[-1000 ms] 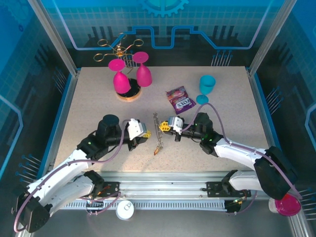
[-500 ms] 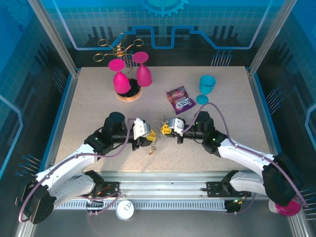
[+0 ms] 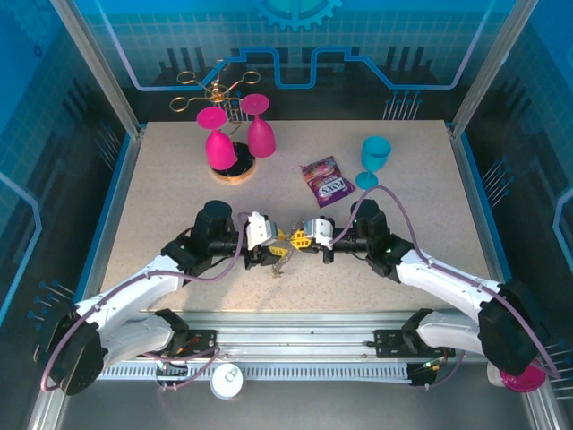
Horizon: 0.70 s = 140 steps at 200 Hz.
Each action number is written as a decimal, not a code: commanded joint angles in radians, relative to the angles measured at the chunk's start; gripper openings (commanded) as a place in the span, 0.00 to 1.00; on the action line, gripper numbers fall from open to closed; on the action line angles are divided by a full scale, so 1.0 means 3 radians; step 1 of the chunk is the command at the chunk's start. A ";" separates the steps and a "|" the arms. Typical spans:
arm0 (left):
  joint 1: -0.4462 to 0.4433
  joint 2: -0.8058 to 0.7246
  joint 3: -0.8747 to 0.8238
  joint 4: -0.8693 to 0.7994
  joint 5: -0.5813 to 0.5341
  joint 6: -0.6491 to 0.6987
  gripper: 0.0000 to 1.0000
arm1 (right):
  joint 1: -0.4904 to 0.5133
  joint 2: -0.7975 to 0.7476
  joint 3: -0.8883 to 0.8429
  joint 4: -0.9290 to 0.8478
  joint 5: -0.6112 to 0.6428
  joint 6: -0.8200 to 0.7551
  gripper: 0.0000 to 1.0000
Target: Put the keys on the keyring
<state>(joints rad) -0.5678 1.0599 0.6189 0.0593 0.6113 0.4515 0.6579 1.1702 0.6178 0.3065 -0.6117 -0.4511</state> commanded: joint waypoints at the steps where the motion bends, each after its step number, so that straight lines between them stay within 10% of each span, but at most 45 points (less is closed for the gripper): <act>1: -0.0020 0.0010 0.0069 0.0122 0.0109 0.0075 0.40 | 0.0005 -0.0040 0.0139 -0.0078 -0.0128 -0.0105 0.00; 140: -0.0135 -0.0072 0.0064 0.0028 0.0137 0.0369 0.06 | 0.0070 -0.0030 0.0237 -0.0404 -0.0052 -0.0230 0.00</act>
<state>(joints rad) -0.5930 1.0595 0.6189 0.0834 0.6136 0.5140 0.6685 1.1706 0.6514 0.1932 -0.6155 -0.5064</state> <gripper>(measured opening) 0.091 0.064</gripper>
